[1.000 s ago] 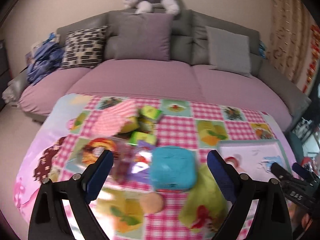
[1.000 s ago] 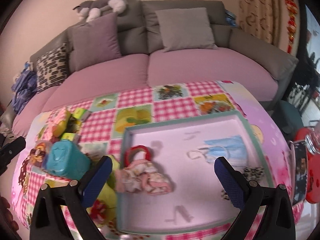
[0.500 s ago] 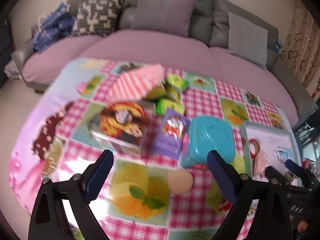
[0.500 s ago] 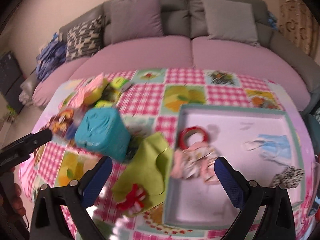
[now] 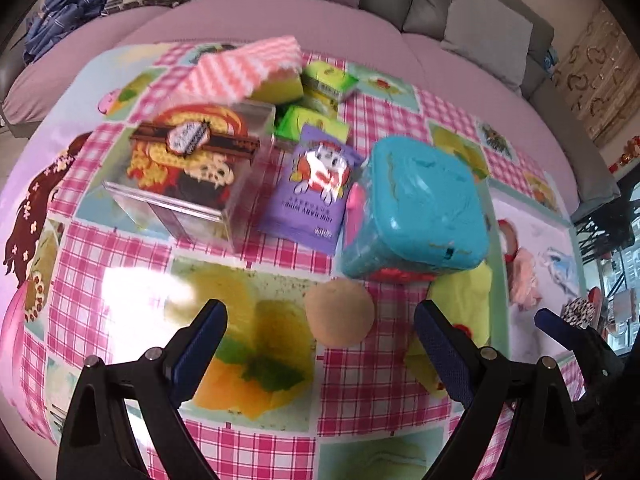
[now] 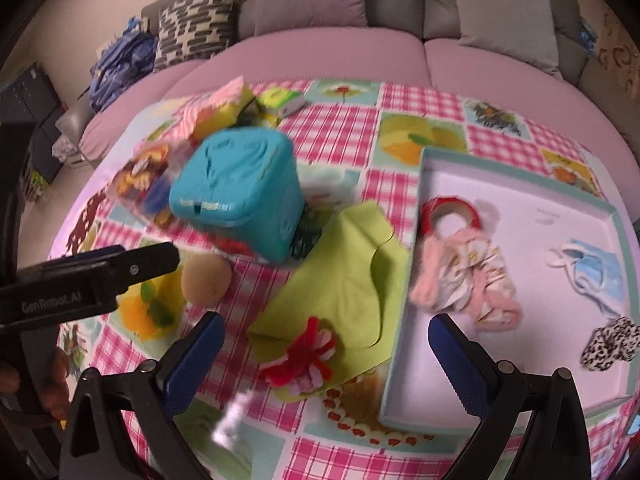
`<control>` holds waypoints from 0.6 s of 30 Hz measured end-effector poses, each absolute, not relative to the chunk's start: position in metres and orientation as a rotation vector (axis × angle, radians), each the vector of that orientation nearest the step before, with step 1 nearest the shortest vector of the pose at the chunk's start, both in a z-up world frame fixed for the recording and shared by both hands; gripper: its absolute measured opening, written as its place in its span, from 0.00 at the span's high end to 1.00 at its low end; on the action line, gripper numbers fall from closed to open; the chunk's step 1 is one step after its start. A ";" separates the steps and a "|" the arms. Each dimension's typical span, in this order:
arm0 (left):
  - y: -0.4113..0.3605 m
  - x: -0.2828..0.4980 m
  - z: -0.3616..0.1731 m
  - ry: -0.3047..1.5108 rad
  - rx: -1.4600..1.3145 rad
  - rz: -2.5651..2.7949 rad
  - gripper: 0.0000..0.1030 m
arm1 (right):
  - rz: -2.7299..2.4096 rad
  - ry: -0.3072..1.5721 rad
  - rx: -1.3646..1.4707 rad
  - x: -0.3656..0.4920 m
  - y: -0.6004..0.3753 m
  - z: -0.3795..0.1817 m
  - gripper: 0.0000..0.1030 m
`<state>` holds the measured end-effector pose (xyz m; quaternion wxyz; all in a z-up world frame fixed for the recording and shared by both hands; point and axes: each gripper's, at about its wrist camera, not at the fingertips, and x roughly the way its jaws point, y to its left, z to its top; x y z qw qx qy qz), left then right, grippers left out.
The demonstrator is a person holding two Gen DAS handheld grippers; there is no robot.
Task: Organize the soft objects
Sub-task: 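Grasp the beige round sponge with the left tool while the right grasps the red fuzzy toy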
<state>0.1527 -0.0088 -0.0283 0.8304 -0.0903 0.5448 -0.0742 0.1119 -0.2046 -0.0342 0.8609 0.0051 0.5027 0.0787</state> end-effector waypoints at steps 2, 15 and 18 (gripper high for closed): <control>-0.010 0.154 -0.034 1.181 -0.180 -0.155 0.08 | 0.176 1.067 0.013 0.110 -0.203 -0.039 0.02; -0.014 0.159 -0.045 1.224 -0.150 -0.159 0.08 | 0.223 1.136 -0.008 0.103 -0.193 -0.059 0.29; -0.019 0.160 -0.048 1.236 -0.125 -0.163 0.08 | 0.227 1.153 -0.018 0.104 -0.192 -0.063 0.32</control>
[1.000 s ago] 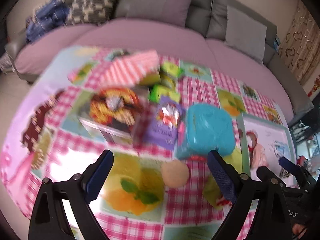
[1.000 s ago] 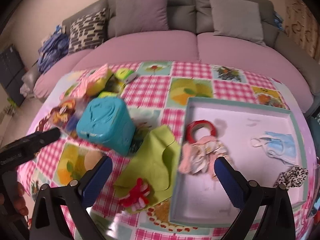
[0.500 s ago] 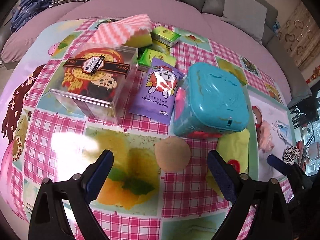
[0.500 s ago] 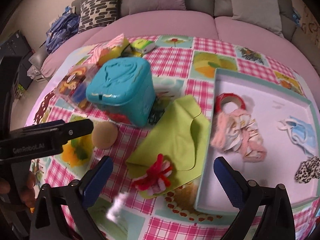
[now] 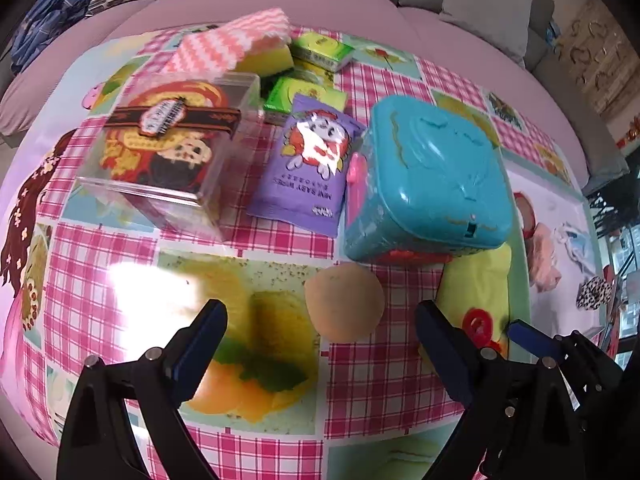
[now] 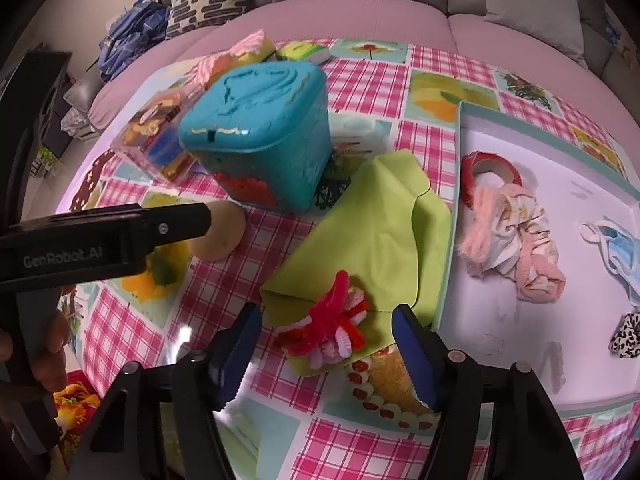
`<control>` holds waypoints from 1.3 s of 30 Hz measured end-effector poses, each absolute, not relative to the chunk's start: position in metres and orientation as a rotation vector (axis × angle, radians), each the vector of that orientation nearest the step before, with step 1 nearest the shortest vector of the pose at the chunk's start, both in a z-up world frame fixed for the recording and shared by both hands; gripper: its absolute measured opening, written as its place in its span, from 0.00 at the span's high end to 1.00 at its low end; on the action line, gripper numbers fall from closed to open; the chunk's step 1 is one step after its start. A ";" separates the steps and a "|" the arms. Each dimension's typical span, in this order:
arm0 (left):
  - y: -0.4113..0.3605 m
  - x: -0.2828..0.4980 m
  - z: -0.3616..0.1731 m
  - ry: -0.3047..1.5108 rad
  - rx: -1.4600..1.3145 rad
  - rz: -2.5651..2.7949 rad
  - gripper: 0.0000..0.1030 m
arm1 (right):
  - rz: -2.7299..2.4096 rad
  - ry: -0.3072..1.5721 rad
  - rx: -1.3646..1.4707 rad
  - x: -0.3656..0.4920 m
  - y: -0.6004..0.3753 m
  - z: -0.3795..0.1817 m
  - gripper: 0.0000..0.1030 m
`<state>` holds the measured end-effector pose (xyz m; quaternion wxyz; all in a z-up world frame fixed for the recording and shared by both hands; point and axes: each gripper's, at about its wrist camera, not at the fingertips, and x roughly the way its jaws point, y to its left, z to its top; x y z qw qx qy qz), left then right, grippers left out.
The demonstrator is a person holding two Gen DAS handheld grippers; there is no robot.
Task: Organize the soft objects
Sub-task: 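Grasp the beige round sponge with the left tool while the right grasps the red fuzzy toy, then carry the beige sponge and red fuzzy toy over the white tray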
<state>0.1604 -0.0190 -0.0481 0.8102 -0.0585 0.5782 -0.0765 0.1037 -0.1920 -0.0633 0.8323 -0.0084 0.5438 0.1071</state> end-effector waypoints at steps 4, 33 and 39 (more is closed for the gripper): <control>-0.025 0.164 -0.057 1.266 -0.096 -0.170 0.08 | 0.217 1.162 -0.028 0.104 -0.192 -0.066 0.34; -0.072 0.179 -0.087 1.299 0.092 -0.186 0.34 | 0.231 1.197 -0.011 0.111 -0.194 -0.076 0.53; -0.076 0.178 -0.081 1.288 0.120 -0.187 0.51 | 0.230 1.196 -0.007 0.111 -0.195 -0.075 0.53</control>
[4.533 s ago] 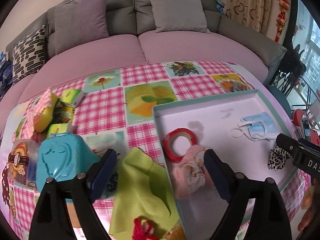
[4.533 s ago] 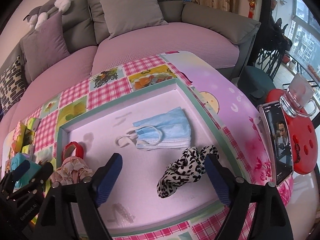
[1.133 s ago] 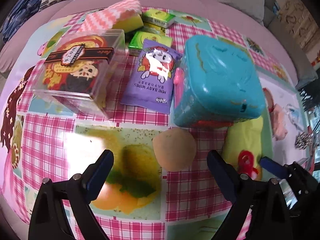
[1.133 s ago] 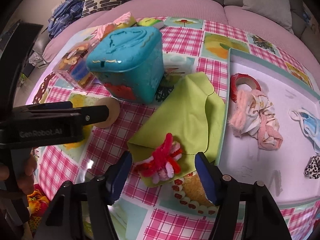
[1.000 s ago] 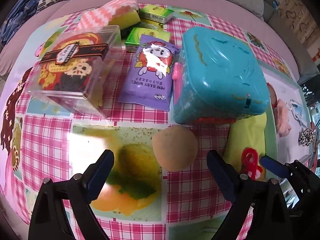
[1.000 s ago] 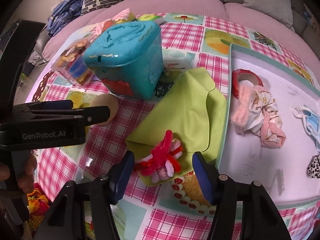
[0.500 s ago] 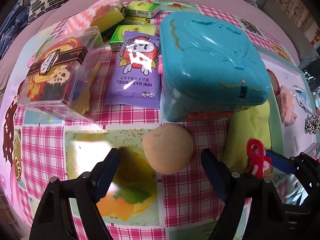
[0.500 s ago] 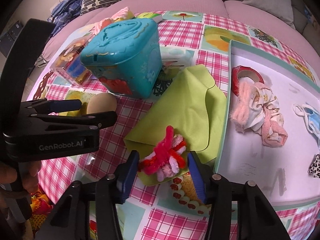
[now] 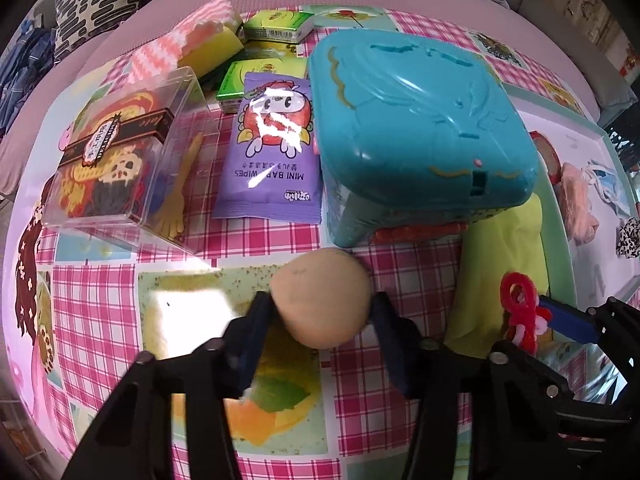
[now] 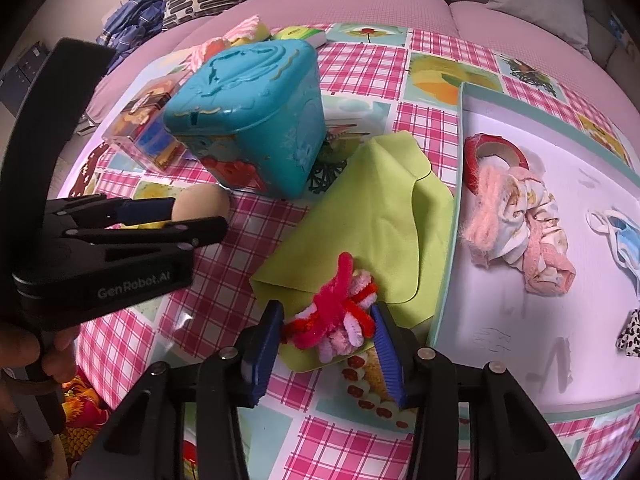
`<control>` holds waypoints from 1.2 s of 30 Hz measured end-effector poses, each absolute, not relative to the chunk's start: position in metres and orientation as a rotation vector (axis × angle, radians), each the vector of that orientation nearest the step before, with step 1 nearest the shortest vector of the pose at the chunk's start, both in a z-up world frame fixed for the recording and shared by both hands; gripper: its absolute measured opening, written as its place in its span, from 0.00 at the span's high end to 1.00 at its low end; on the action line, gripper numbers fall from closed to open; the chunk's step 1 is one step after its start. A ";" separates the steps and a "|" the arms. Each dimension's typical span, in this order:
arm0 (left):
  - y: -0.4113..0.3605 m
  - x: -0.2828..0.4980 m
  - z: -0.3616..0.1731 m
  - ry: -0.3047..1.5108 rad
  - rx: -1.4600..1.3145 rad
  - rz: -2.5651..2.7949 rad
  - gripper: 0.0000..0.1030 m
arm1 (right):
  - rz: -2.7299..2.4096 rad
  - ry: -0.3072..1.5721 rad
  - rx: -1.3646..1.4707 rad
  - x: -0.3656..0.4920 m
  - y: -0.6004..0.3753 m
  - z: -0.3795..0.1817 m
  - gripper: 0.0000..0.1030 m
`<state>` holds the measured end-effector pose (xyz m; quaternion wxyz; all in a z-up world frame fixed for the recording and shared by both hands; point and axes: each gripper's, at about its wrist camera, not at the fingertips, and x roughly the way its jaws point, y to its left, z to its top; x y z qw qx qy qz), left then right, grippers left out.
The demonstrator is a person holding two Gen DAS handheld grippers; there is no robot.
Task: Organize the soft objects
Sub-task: 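Carry the beige sponge and red fuzzy toy over the white tray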
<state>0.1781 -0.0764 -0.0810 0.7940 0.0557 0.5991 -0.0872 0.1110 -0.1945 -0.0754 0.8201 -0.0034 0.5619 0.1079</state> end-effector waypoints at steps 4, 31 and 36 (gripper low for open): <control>-0.073 0.178 -0.076 1.283 0.110 -0.196 0.52 | 0.231 1.196 -0.007 0.111 -0.195 -0.076 0.53; -0.021 0.152 -0.001 1.040 0.052 -0.090 0.52 | 0.202 0.994 0.041 0.102 -0.212 -0.014 0.58; -0.019 0.152 0.013 1.003 0.048 -0.076 0.52 | 0.147 0.969 0.062 0.104 -0.229 -0.004 0.58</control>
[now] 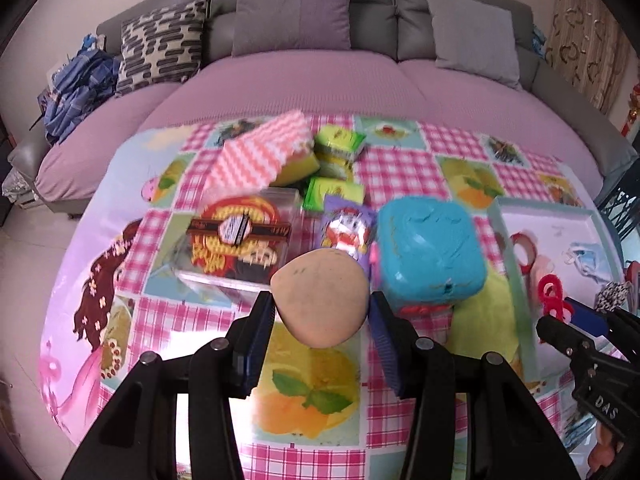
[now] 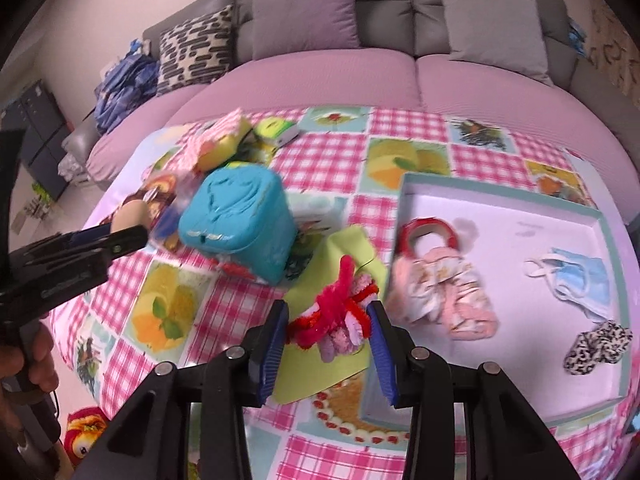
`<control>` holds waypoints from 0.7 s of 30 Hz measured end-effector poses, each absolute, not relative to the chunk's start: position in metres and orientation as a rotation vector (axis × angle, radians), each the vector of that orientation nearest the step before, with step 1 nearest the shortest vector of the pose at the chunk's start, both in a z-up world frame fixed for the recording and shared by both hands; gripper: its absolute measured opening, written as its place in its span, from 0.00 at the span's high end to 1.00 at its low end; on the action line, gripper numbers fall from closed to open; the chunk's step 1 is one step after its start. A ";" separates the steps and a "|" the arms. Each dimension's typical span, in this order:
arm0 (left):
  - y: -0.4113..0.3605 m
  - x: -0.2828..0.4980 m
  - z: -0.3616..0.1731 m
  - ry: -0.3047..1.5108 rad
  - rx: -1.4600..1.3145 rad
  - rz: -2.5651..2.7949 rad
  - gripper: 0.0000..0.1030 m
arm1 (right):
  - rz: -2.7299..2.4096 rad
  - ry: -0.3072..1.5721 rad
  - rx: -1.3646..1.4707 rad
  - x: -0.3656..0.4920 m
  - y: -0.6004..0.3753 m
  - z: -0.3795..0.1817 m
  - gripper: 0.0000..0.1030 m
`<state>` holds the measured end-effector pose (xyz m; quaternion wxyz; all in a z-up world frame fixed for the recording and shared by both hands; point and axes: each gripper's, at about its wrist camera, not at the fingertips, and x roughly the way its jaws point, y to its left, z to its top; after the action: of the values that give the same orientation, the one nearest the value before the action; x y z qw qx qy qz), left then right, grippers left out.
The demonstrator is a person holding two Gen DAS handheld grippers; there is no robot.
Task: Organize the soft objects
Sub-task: 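Carry the beige sponge and red fuzzy toy over the white tray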
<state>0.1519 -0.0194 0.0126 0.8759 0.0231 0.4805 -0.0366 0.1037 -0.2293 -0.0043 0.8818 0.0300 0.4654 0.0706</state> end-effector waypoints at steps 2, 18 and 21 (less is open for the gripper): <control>-0.023 0.151 0.020 0.980 0.048 -0.084 0.52 | 0.114 0.951 0.066 0.104 -0.238 0.003 0.58; -0.137 0.155 0.067 0.895 0.195 -0.352 0.52 | -0.203 0.923 0.219 0.118 -0.345 0.015 0.58; -0.164 0.162 0.062 0.916 0.219 -0.416 0.52 | -0.251 0.922 0.243 0.122 -0.361 0.009 0.58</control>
<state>0.1623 -0.1637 0.0615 0.8705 0.1046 0.4379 -0.1991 0.1216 -0.3610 0.0088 0.8810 0.1165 0.4424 -0.1203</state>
